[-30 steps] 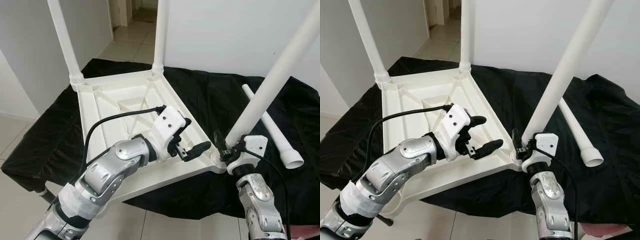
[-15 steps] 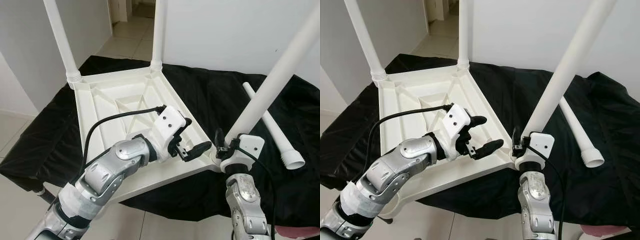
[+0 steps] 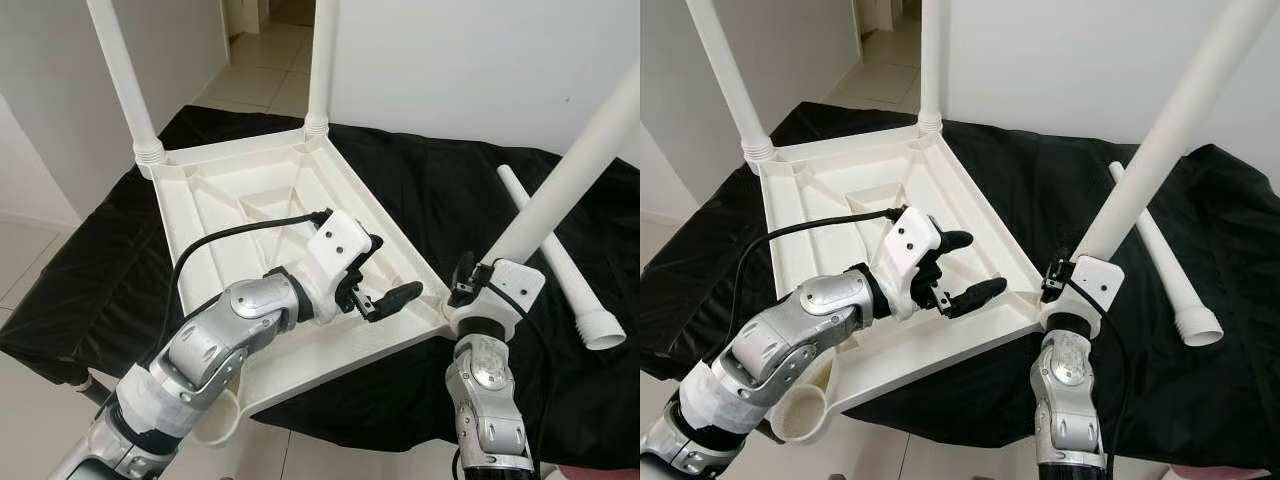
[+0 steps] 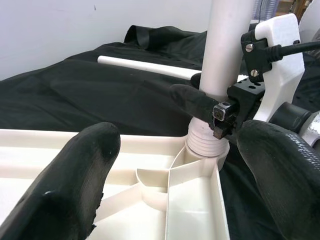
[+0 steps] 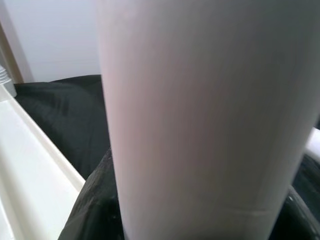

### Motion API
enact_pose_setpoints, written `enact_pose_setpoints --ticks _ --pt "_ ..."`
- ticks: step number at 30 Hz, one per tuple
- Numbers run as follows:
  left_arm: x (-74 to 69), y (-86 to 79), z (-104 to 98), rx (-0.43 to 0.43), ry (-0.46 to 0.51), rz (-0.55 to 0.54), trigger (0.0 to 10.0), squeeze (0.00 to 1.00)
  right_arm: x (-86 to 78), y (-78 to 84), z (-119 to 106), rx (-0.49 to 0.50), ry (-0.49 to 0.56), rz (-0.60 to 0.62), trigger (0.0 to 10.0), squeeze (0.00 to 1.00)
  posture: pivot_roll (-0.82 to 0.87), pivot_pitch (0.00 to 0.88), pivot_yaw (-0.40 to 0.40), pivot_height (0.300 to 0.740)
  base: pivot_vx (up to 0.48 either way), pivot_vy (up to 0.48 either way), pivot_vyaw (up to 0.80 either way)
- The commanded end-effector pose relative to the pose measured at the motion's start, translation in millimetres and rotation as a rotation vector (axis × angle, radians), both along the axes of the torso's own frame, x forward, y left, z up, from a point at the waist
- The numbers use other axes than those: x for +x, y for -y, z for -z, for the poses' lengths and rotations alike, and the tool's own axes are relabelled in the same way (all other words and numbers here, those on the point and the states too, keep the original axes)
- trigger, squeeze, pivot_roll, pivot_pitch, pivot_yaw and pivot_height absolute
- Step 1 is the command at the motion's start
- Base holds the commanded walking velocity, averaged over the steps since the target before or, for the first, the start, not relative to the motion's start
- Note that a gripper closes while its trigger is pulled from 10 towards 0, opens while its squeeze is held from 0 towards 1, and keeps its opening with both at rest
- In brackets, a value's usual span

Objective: Building children table

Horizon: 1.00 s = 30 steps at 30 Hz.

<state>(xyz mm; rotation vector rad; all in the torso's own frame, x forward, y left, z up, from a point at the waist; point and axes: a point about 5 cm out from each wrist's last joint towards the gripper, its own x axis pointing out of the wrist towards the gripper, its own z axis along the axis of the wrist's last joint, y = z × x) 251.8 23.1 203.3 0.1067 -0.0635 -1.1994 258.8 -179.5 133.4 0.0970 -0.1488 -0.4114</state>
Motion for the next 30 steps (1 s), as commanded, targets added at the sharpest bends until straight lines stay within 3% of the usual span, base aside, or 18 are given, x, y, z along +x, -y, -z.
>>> enact_pose_setpoints --ticks 1,3,4,7,9,13,14,15,19,22,24,30 --pt "-8.3 4.7 -2.7 0.014 0.012 0.136 10.0 0.0 -3.9 -0.4 10.7 0.044 0.001 -0.062 10.0 0.82 -0.07 0.002 -0.036 0.74 0.0 0.0 0.0" --pt "-8.2 4.7 -2.7 0.014 0.013 0.135 10.0 0.0 -4.3 -2.8 5.7 0.047 0.05 -0.101 10.0 0.82 -0.07 0.002 -0.036 0.74 0.0 0.0 0.0" --pt "-7.9 4.4 -2.8 0.013 0.014 0.133 10.0 0.0 -3.4 0.5 1.3 0.032 0.082 -0.114 10.0 1.0 -0.07 0.0 -0.036 0.74 0.0 0.0 0.0" --pt "-7.7 4.2 -3.0 0.013 0.015 0.131 10.0 0.0 -2.1 7.3 -1.5 0.016 0.096 -0.109 10.0 1.0 -0.07 0.0 -0.036 0.74 0.0 0.0 0.0" --pt "-7.2 4.1 -3.3 0.013 0.019 0.129 10.0 0.0 1.2 22.9 -7.4 -0.027 0.116 -0.134 10.0 1.0 -0.07 0.0 -0.038 0.74 0.0 0.0 0.0" --pt "-7.1 4.1 -3.6 0.013 0.02 0.129 10.0 0.0 2.2 25.4 -9.0 -0.033 0.121 -0.157 10.0 1.0 -0.07 0.0 -0.038 0.74 0.0 0.0 0.0" --pt "-6.9 4.0 -3.6 0.014 0.021 0.13 10.0 0.0 3.9 28.0 -11.1 -0.049 0.124 -0.199 10.0 0.76 -0.08 0.0 -0.035 0.74 0.0 0.0 0.0" --pt "-7.2 4.3 -3.5 0.015 0.023 0.132 10.0 0.0 5.6 29.4 -12.4 -0.048 0.125 -0.257 10.0 0.0 -0.08 0.0 -0.035 0.74 0.0 0.0 0.0" --pt "-7.2 4.3 -3.5 0.015 0.023 0.132 10.0 0.0 5.6 29.4 -12.4 -0.048 0.125 -0.257 10.0 0.0 -0.08 0.0 -0.035 0.74 0.0 0.0 0.0" --pt "-9.0 7.4 0.5 0.041 0.017 0.147 10.0 0.0 11.2 33.0 -12.9 -0.088 0.089 -0.529 10.0 0.0 -0.08 0.0 -0.028 0.74 0.0 0.0 0.0" --pt "-8.9 9.1 3.2 0.056 0.011 0.147 10.0 0.0 12.5 35.7 -10.9 -0.108 0.054 -0.643 10.0 0.0 -0.08 0.0 -0.026 0.74 0.0 0.0 0.0" --pt "-7.0 11.4 5.9 0.073 0.005 0.124 10.0 0.0 14.6 40.9 -8.9 -0.124 0.012 -0.735 10.0 0.0 -0.08 0.0 -0.022 0.74 0.0 0.0 0.0"
